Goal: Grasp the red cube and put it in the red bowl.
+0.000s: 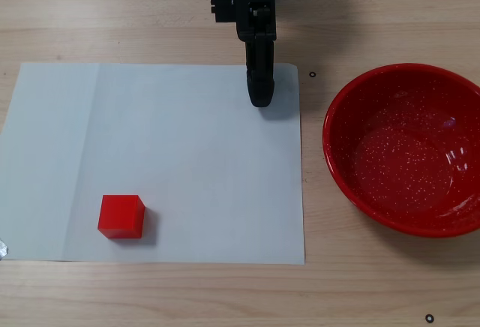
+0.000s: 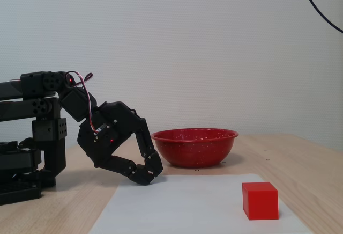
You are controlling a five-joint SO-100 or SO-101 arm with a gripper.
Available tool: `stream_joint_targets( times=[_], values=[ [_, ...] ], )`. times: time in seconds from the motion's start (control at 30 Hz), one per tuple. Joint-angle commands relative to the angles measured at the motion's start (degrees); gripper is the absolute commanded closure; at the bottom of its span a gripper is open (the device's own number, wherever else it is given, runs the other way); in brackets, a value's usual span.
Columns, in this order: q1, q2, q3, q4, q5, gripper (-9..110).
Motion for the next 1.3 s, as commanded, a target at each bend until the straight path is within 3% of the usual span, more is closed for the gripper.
stream_joint_targets(
  times=[0.0, 1.27],
  values=[
    [0.8, 0.5, 0.3, 0.8, 0.6, 101],
    [0.8, 0.4, -1.1, 5.0, 0.7, 101]
  ],
)
